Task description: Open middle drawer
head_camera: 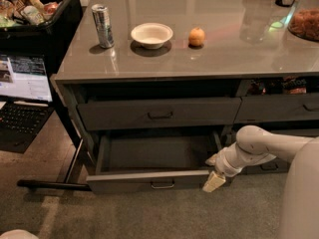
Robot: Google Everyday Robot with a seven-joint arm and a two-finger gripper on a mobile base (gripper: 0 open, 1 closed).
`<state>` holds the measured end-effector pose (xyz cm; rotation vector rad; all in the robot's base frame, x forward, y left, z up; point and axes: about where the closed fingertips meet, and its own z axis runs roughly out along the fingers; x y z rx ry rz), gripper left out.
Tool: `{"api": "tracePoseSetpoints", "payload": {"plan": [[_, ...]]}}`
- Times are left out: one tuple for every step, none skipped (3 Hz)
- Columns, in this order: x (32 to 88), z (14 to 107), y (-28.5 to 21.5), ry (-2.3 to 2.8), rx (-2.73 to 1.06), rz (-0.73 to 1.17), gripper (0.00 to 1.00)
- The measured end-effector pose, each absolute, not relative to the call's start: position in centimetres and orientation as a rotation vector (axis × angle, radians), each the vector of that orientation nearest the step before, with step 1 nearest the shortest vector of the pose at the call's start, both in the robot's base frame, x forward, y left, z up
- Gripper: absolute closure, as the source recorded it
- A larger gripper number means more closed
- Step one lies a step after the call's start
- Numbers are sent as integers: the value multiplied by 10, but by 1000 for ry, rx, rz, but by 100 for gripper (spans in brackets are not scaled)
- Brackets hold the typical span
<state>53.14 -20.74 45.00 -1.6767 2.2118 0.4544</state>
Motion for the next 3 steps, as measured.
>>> {"api": "tracePoseSetpoints", "payload": {"plan": [[517,446,-207,2233,-1711,505,34],[505,440,-210,2258,-1742,548,46],[505,444,-210,2258,-1741,547,69]]}}
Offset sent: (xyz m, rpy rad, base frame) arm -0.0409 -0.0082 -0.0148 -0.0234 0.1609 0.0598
